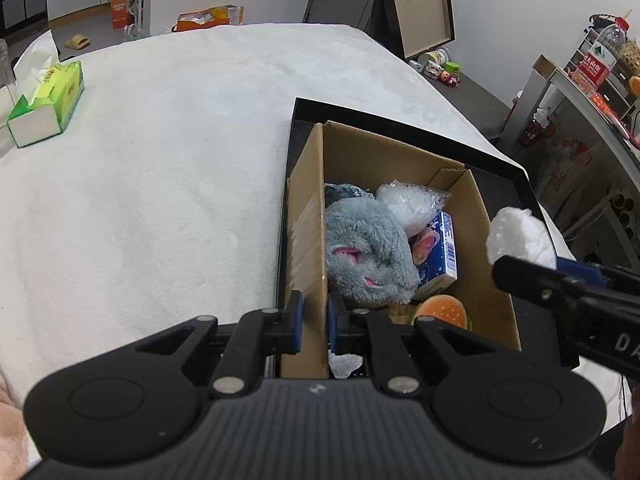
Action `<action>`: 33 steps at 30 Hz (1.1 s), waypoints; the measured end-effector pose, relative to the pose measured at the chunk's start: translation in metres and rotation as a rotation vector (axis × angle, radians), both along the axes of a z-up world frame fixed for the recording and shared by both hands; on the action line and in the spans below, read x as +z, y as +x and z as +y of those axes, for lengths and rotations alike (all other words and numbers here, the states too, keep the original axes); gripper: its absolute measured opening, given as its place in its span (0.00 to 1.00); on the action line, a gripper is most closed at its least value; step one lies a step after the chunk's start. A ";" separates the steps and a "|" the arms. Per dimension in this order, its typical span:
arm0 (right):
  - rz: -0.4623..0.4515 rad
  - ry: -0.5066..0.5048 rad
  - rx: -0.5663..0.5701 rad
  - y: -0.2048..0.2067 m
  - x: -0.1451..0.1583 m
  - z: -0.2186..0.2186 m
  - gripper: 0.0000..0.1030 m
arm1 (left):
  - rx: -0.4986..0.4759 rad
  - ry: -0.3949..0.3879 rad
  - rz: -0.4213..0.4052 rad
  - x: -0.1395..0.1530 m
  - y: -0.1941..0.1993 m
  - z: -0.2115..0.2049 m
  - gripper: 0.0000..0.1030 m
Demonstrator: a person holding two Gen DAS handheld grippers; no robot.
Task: Organize soft objects
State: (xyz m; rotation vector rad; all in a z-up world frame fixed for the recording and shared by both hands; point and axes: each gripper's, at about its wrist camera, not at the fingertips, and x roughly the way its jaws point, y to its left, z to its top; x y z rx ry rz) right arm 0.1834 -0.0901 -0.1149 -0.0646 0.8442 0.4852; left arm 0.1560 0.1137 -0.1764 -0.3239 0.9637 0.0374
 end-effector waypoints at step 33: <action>0.045 0.131 -0.027 0.013 0.002 -0.041 0.57 | 0.022 0.053 0.029 0.030 0.007 -0.009 0.18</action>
